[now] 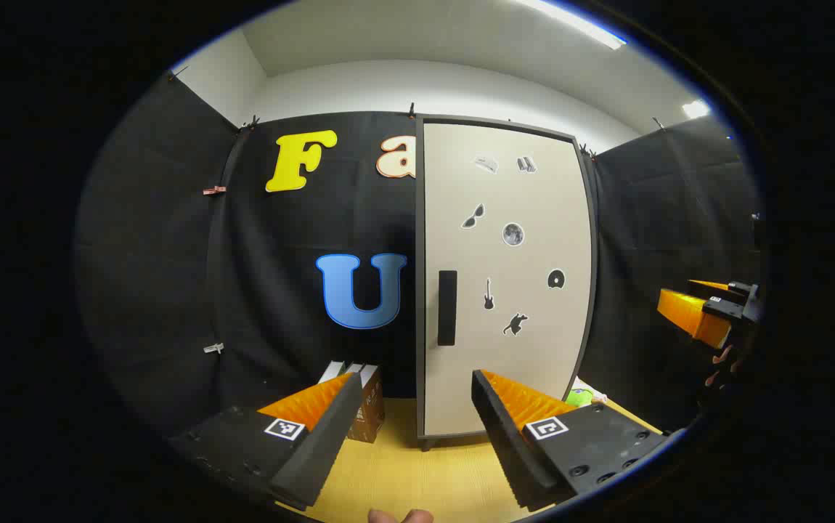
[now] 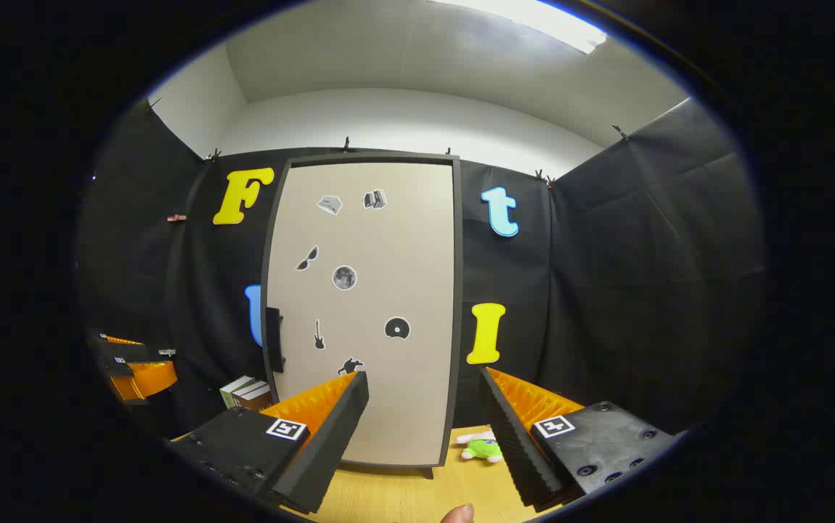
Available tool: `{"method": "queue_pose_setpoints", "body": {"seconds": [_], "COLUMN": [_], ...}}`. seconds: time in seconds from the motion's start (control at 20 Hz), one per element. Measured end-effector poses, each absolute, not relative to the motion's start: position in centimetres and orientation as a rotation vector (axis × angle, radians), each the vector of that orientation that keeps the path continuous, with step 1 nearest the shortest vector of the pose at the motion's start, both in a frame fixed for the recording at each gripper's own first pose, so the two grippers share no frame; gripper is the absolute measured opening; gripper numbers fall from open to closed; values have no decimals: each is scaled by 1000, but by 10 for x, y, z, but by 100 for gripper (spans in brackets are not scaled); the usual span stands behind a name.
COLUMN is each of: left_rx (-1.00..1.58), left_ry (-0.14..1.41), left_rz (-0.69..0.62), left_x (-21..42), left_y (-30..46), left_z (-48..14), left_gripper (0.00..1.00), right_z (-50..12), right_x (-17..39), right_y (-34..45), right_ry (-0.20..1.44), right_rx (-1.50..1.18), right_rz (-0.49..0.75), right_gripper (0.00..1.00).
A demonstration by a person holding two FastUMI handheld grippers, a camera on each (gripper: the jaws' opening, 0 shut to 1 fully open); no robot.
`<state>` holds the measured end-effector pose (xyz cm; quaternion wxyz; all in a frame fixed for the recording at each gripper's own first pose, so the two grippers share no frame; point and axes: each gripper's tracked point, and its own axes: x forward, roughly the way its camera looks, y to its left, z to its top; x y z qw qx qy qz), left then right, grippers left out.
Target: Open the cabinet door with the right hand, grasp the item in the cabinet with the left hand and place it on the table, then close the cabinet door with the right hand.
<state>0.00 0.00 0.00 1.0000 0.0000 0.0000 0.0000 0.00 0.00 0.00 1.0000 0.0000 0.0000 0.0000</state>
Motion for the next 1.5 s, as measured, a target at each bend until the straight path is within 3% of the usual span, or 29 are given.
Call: {"method": "queue_pose_setpoints", "body": {"seconds": [1.05, 1.5], "left_rx": [5, 5], "left_ry": [-1, 0], "left_rz": [4, 71], "left_x": [-3, -18], "left_y": [11, 67], "left_z": [-4, -9], "left_gripper": [95, 95], "right_z": [6, 5], "right_x": [-2, 7], "right_y": [14, 47], "right_ry": [-13, -12], "right_rx": [-4, 20], "right_rz": [-10, 13], "right_gripper": [98, 98]}}
